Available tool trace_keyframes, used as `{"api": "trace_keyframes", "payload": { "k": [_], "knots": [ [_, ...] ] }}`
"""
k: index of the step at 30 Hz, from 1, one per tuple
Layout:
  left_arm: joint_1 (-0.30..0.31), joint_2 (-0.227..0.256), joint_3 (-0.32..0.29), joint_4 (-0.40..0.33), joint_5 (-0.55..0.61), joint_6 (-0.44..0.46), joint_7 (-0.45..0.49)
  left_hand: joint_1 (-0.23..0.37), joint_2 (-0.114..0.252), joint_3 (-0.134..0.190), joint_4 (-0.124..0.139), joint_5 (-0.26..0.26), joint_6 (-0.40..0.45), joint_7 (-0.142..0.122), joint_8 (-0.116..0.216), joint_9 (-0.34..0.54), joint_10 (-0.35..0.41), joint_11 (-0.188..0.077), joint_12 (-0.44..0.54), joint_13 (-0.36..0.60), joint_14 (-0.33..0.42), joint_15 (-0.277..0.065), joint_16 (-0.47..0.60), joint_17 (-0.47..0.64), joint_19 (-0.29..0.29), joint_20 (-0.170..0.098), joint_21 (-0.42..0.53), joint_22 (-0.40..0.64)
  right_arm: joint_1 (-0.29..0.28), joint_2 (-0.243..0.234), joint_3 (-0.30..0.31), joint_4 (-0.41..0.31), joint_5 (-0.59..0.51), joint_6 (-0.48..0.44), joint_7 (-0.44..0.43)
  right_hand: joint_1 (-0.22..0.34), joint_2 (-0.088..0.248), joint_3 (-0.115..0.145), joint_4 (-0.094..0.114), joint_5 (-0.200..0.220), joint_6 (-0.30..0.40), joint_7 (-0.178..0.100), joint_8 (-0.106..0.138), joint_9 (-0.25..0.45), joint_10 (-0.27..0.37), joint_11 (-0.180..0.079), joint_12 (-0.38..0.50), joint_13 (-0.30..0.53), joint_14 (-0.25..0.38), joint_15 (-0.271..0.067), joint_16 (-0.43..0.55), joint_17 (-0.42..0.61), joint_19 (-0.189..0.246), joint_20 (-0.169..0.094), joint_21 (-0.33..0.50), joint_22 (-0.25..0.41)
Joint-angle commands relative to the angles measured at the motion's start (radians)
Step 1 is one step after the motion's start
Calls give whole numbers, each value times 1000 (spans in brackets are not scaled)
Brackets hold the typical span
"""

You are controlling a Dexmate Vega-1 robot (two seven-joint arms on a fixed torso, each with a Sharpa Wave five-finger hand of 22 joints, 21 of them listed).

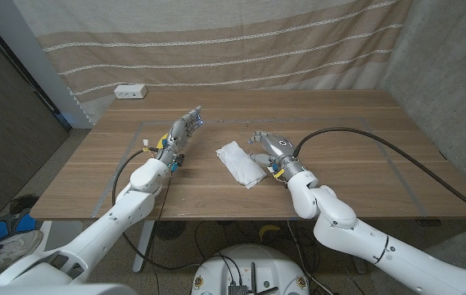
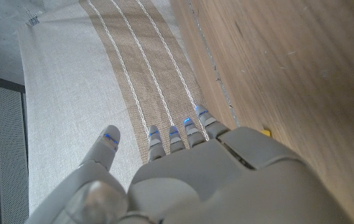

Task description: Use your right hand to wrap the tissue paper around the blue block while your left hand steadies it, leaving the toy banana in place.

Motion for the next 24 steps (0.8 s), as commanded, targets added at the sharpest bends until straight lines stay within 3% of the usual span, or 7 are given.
{"api": "trace_keyframes", "payload": {
  "k": [1, 9, 24],
  "knots": [
    [31, 43, 8, -81, 55, 24, 46, -5, 29, 2, -4, 0, 33, 12, 8, 2, 23, 3, 9, 4, 12, 0, 5, 3, 6, 4, -2, 6, -64, -66, 39, -19, -3, 81, -34, 20, -5, 1, -9, -5, 12, -5, 5, 3, 12, -3, 5, 2, 0, -113, 3, -2, -3, -5, 2, 3],
    [47, 61, 7, -127, 71, 38, 62, -7, 28, 1, -2, -1, 33, 19, 3, 2, 29, 5, 9, 5, 17, -1, 7, 3, 8, 4, -2, 6, -105, -97, 62, -33, -23, 97, -31, 63, -8, 17, -26, -11, 32, -25, 8, 3, 19, -15, 5, -1, 2, -125, -4, -10, 0, -16, 1, 2],
    [70, 78, 11, -183, 88, 62, 82, -11, 28, -1, 2, -1, 34, 20, -4, 2, 24, 5, 3, 5, 19, -1, 7, 4, 13, 6, -2, 6, -158, -134, 90, -42, -56, 112, -8, 63, -37, 1, -15, -36, 39, -38, 4, 4, 18, -18, 1, -5, -13, -126, -8, -9, -4, -15, -3, 2]
  ]
}}
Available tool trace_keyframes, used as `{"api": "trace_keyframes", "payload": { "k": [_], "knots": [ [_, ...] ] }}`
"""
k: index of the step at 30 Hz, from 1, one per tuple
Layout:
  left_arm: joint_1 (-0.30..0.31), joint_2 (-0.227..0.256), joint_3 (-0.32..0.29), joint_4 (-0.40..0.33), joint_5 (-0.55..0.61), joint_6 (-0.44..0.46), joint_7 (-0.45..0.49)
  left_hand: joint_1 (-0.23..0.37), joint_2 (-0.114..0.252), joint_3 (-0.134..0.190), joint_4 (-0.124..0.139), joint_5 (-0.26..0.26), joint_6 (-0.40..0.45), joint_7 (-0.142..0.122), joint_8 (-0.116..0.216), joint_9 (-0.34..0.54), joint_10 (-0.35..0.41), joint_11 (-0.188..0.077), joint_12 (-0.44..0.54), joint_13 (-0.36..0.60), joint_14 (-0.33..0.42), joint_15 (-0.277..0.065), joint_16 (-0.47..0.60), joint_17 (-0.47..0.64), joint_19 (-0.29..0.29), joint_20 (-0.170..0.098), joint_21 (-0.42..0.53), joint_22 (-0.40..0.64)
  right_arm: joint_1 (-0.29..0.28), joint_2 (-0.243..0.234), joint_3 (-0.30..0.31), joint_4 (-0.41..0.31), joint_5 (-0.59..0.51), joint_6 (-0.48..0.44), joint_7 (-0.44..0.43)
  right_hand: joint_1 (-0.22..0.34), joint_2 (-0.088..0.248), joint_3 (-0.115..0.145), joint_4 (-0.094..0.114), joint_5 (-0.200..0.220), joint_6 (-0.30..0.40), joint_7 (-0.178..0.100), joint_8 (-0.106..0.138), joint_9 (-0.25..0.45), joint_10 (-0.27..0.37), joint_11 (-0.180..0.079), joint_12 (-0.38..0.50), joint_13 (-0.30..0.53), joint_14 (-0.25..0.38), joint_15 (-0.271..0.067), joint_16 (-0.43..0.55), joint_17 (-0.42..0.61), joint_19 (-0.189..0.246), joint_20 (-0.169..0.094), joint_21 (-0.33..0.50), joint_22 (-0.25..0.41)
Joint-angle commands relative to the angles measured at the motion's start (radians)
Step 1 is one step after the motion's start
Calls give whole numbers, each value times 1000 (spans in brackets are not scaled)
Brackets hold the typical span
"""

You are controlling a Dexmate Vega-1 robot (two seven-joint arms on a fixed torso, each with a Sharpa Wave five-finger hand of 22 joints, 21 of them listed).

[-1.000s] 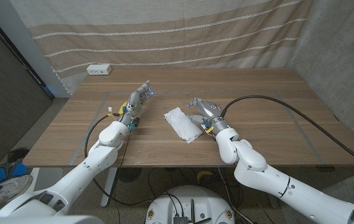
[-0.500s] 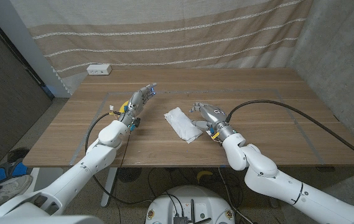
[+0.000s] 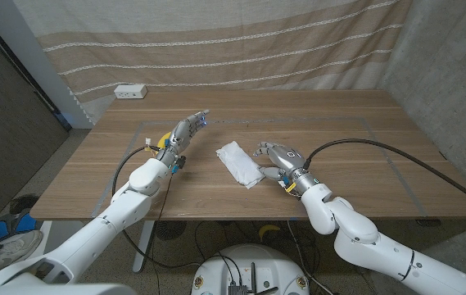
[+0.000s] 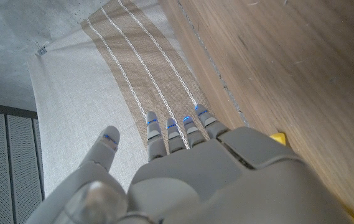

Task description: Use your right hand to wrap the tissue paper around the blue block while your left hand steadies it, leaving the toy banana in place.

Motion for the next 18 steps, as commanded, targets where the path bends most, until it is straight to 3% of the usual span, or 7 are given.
{"api": "trace_keyframes", "payload": {
  "k": [1, 5, 18],
  "knots": [
    [19, 14, 4, -46, 38, 35, 39, -11, 28, -1, 2, -1, 5, 1, -5, 3, 3, 4, -1, 5, 9, -1, 7, 2, 7, 1, -1, 6, -91, -66, 51, -20, -17, 19, 15, -12, -11, -9, 2, -10, 9, -6, 0, 4, 5, -6, 1, -1, -7, -126, -1, 4, 0, -4, -3, 2],
    [20, 14, 3, -51, 38, 31, 38, -11, 28, -2, 3, -1, 5, 1, -7, 3, 3, 4, -2, 5, 8, -2, 6, 2, 9, 1, -1, 6, -98, -67, 53, -18, -23, 24, 20, -7, -12, -10, 3, -20, 24, -23, 4, 4, 5, -10, -1, -2, -13, -127, -1, 6, -2, -5, -5, 2],
    [43, 18, -8, -71, 17, 34, 40, -12, 28, -2, 6, 0, 5, 1, -12, 3, 2, 3, -6, 6, 10, -2, 6, 2, 11, 1, -2, 6, -97, -54, 42, 8, -29, 45, 47, 12, -18, -12, 2, -38, 37, -35, 4, 4, 1, -16, -4, -5, -30, -127, -4, 8, -11, -10, -11, 2]
  ]
}}
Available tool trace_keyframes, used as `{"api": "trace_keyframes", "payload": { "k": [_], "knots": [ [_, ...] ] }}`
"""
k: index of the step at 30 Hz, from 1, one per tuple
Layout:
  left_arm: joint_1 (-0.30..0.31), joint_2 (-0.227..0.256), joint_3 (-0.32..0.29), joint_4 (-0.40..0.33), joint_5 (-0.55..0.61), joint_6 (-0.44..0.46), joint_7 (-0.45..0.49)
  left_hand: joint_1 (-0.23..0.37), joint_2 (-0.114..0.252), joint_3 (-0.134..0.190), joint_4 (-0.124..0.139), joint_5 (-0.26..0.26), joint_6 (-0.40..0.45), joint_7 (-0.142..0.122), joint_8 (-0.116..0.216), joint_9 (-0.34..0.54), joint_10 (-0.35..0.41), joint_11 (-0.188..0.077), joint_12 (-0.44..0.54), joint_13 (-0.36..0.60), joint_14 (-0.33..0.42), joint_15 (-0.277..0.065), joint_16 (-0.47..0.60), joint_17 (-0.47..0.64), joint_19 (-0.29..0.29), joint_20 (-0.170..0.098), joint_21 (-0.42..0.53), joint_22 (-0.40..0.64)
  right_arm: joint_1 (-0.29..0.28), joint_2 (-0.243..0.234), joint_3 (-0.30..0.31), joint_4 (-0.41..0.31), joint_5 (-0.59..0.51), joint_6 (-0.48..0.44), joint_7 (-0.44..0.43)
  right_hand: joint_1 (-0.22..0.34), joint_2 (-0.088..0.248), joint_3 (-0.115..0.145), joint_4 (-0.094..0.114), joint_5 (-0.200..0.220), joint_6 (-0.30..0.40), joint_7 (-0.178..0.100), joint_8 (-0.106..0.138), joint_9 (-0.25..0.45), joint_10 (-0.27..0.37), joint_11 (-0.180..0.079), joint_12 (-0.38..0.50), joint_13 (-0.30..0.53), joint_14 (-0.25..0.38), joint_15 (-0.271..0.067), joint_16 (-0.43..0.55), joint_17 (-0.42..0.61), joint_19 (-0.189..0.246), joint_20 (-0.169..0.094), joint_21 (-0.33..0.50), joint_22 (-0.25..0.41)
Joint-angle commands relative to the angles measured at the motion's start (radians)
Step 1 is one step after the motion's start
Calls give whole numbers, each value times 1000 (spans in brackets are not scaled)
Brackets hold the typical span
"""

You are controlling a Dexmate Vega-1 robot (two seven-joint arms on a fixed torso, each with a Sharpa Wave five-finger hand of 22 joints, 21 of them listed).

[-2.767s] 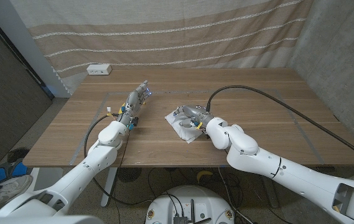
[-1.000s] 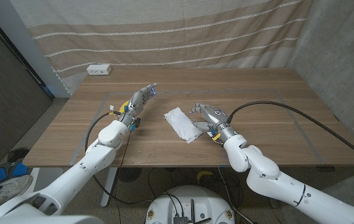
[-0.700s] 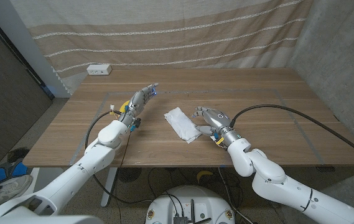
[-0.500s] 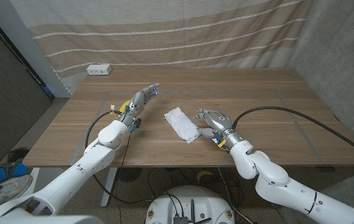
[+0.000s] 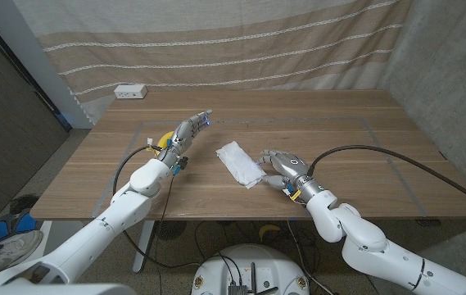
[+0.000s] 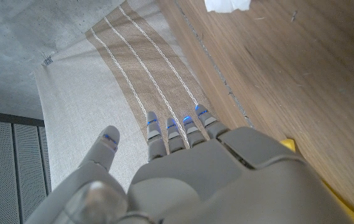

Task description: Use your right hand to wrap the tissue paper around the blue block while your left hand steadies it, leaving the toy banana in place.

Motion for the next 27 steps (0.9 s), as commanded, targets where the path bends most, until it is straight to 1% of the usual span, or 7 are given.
{"api": "trace_keyframes", "payload": {
  "k": [1, 9, 15, 21, 25, 27],
  "knots": [
    [23, 6, -10, -22, -14, 6, 9, -12, 28, -2, 6, 0, 4, 1, -6, 3, 2, 3, -1, 6, 10, -3, 6, 3, 11, 1, -2, 6, -3, 7, -6, 25, -7, 22, 26, 17, -1, -1, -1, -10, 15, -15, 4, 4, -2, -5, -4, 0, -10, -128, -1, 6, -3, -1, -7, 1],
    [41, 15, -18, -40, -22, 13, 15, -12, 28, -2, 8, 0, 1, -1, -10, 3, 0, 6, -3, 6, 10, -2, 5, 3, 12, 1, -3, 6, 7, 19, -14, 46, -7, 33, 35, 22, 0, -2, 3, -19, 13, -16, 1, 4, -3, -6, -5, -1, -17, -126, -1, 7, -5, -4, -9, 1],
    [57, 27, -23, -59, -25, 26, 19, -12, 28, -3, 9, 0, 1, -1, -13, 3, -1, 7, -5, 6, 10, -2, 5, 3, 12, 1, -3, 6, 9, 28, -16, 62, 5, 40, 33, 21, -2, -5, 6, -25, 14, -11, 0, 4, -4, -6, -6, -2, -18, -125, -1, 8, -6, -4, -10, 1],
    [69, 35, -30, -79, -31, 33, 25, -12, 29, -2, 10, 0, 1, -1, -15, 4, 0, 6, -6, 6, 11, -2, 5, 3, 12, 2, -4, 6, 16, 37, -21, 79, 10, 55, 20, 10, -1, -11, 14, -33, 17, -8, -2, 4, 1, -3, -4, -3, -16, -123, 1, 8, -5, -2, -11, 2],
    [73, 38, -34, -87, -33, 34, 25, -12, 29, -2, 11, 0, 1, -1, -16, 4, -2, 4, -7, 6, 11, -2, 5, 2, 13, 3, -4, 6, 23, 42, -22, 88, 18, 60, 22, 0, -1, -16, 21, -38, 22, -1, -1, 4, 1, -2, -4, -4, -16, -122, 2, 8, -4, -1, -12, 2],
    [74, 40, -35, -91, -35, 36, 23, -12, 29, -2, 11, 0, 1, -1, -16, 4, -2, 4, -7, 6, 11, -2, 4, 2, 13, 2, -4, 6, 25, 45, -25, 95, 13, 63, 10, -4, 0, -17, 23, -40, 23, 1, -1, 4, 3, -1, -4, -4, -16, -121, 2, 8, -3, 0, -12, 2]
  ]
}}
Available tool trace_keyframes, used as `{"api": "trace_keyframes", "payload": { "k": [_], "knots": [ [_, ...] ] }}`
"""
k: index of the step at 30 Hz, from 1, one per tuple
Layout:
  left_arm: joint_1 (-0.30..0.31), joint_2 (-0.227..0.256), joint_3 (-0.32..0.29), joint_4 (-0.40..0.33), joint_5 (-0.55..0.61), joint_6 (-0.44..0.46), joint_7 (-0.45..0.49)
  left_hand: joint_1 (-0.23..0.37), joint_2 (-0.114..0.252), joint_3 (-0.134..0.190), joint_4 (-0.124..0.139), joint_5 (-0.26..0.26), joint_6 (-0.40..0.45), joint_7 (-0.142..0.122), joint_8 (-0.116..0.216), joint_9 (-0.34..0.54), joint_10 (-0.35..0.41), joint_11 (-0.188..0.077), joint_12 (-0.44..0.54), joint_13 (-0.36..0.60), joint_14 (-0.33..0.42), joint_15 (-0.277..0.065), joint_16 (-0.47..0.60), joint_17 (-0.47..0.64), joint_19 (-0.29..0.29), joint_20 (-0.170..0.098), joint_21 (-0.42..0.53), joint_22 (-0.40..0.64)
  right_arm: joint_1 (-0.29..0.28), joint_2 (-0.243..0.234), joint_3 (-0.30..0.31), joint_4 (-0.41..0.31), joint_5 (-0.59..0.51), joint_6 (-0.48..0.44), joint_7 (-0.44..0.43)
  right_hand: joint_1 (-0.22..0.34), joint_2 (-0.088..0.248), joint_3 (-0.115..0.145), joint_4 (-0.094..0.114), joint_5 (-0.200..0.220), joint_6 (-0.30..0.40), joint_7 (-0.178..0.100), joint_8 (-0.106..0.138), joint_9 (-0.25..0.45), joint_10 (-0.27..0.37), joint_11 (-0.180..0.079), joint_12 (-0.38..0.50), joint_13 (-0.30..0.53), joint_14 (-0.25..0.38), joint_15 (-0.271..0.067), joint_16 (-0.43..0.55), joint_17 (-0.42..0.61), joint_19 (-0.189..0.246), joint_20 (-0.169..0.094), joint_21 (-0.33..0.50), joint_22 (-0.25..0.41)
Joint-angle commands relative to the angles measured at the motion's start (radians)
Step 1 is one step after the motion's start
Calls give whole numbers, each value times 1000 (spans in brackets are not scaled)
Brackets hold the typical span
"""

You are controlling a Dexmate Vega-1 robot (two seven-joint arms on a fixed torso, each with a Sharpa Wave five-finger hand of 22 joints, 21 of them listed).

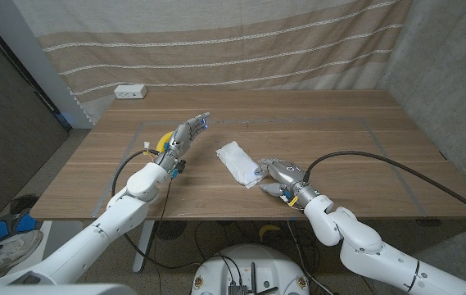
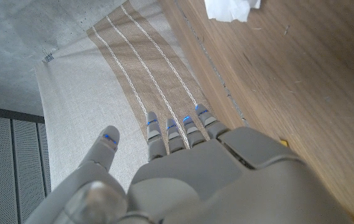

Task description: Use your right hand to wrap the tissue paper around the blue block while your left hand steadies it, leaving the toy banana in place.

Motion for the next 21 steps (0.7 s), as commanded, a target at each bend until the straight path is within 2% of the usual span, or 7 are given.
{"api": "trace_keyframes", "payload": {
  "k": [1, 5, 13, 19, 21],
  "knots": [
    [18, 14, -11, -29, -9, 10, 4, -12, 29, 2, 7, 0, 1, 0, -1, 4, 2, 1, -1, 1, 11, -2, 4, 3, 9, -2, -4, 6, 16, 18, -10, 32, 10, 18, -12, -24, -1, -7, 12, -5, 13, -1, 1, 4, 7, 3, 1, 0, -1, -116, 3, 4, -2, 4, -2, 2],
    [20, 16, -14, -36, -12, 12, 4, -11, 29, 2, 7, 0, 1, -2, -2, 4, 1, 0, -2, 1, 11, -3, 4, 2, 10, -1, -4, 6, 32, 29, -21, 49, 4, 19, -9, -32, 3, -10, 17, -8, 22, -4, 3, 4, 12, 6, 2, -1, -1, -117, 4, 4, 1, 4, -3, 2],
    [30, 20, -23, -48, -23, 18, 8, -10, 30, 3, 8, 1, -3, -2, -6, 4, -3, 2, -5, 1, 12, -2, 4, 2, 13, -2, -4, 6, 63, 36, -38, 69, -2, 27, 20, -40, 13, -15, 18, -12, 98, -13, 25, 3, 18, 9, 4, -4, -2, -115, 7, 5, 1, 5, -6, 2],
    [39, 19, -28, -51, -28, 22, 17, -9, 30, 3, 8, 1, -4, -4, -7, 4, -3, 1, -6, 1, 11, -2, 3, 2, 13, -2, -5, 6, 87, 47, -48, 99, 8, 51, 25, -44, 30, -19, 17, -15, 213, 3, 56, 0, 57, 1, 17, -8, 2, -118, 14, 5, 1, 2, -11, 2],
    [41, 20, -30, -52, -29, 23, 18, -9, 30, 4, 8, 1, -5, -4, -8, 4, -4, 1, -7, 1, 11, -2, 3, 2, 13, -3, -5, 6, 95, 50, -52, 112, 11, 61, 24, -45, 38, -20, 15, -16, 271, 18, 71, -2, 83, 2, 27, -9, 3, -120, 16, 5, -3, -2, -14, 3]
  ]
}}
